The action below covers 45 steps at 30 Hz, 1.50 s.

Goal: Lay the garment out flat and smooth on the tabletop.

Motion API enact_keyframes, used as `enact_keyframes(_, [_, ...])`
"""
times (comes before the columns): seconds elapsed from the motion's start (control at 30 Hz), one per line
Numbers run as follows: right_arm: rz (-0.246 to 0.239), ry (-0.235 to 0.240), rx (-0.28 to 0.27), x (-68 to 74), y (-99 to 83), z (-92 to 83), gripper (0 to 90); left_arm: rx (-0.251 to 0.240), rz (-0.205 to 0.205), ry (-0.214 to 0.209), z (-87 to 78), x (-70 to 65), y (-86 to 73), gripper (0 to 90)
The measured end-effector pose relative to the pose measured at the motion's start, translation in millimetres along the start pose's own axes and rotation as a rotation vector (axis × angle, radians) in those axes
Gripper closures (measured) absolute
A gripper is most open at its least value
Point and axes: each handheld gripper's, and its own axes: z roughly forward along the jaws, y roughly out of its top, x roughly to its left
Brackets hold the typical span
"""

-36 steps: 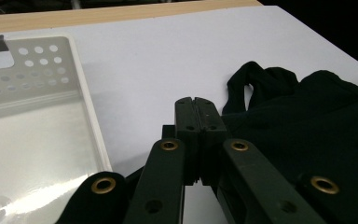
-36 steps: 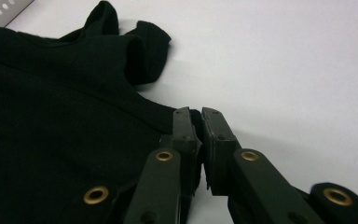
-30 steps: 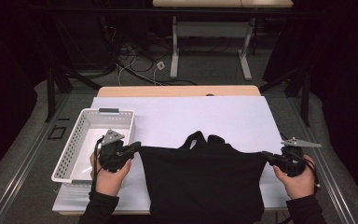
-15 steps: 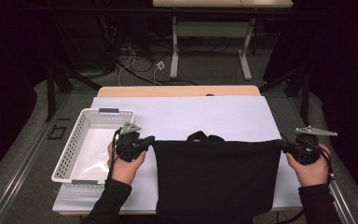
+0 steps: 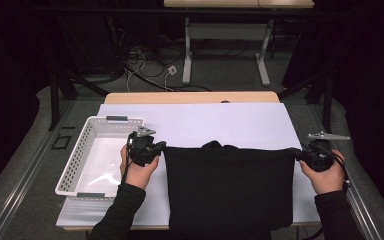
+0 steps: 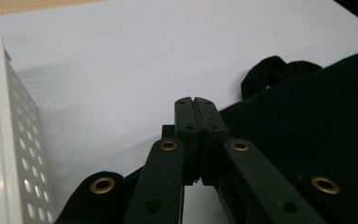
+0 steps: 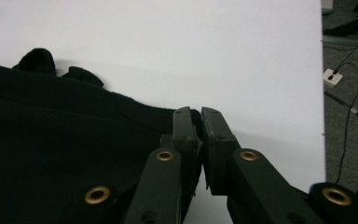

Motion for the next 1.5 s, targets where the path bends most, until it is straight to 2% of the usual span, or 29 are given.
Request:
enact_keyframes(0.13, [0.003, 0.009, 0.015, 3.8, -2.6, 6.3, 85.0, -0.006, -0.023, -0.013, 0.8, -0.9, -1.8, 89.0])
enact_keyframes(0.33, [0.004, 0.01, 0.031, 7.8, -6.7, 11.9, 84.5, -0.01, -0.012, -0.013, 4.5, -6.6, -5.6, 87.1])
enact_keyframes(0.4, [0.001, 0.016, 0.037, 8.4, -9.3, 14.1, 81.7, -0.035, -0.004, -0.006, 4.4, -8.8, -8.5, 79.9])
enact_keyframes(0.47, [-0.002, 0.015, 0.042, 10.0, -11.9, 13.7, 78.2, -0.034, -0.017, -0.03, 2.9, -11.4, -12.0, 74.9])
enact_keyframes(0.53, [-0.01, 0.017, 0.037, 11.0, -15.3, 11.4, 73.5, -0.028, -0.006, -0.038, 1.2, -14.9, -16.0, 70.9])
enact_keyframes(0.63, [-0.014, 0.007, 0.015, 12.8, -20.5, 6.0, 63.9, -0.014, 0.012, -0.052, -3.9, -20.8, -24.0, 67.1])
enact_keyframes(0.73, [-0.017, 0.0, -0.006, 16.8, -25.0, -1.8, 58.7, -0.013, 0.009, -0.063, -8.7, -24.7, -33.9, 61.2])
enact_keyframes(0.83, [-0.033, -0.001, -0.015, 22.7, -30.2, -10.7, 57.2, -0.013, -0.006, -0.079, -13.7, -27.4, -46.5, 56.0])
enact_keyframes(0.93, [-0.053, 0.006, 0.002, 29.4, -38.1, -15.8, 54.5, -0.01, -0.028, -0.112, -17.8, -30.1, -60.1, 52.2])
enact_keyframes(1.07, [-0.08, 0.005, 0.033, 39.3, -50.7, -18.3, 53.8, -0.002, -0.029, -0.124, -23.8, -35.7, -78.1, 49.2])
enact_keyframes(1.23, [-0.093, 0.021, 0.039, 47.0, -63.8, -18.7, 52.2, 0.01, -0.03, -0.133, -26.4, -39.9, -95.3, 46.6])
enact_keyframes(1.43, [-0.1, 0.007, 0.061, 47.5, -80.1, -21.2, 52.7, 0.048, -0.076, -0.134, -24.5, -39.1, -112.1, 46.7])
enact_keyframes(1.5, [-0.09, -0.006, 0.074, 45.2, -85.6, -22.6, 53.0, 0.063, -0.079, -0.14, -25.1, -40.6, -116.5, 48.5])
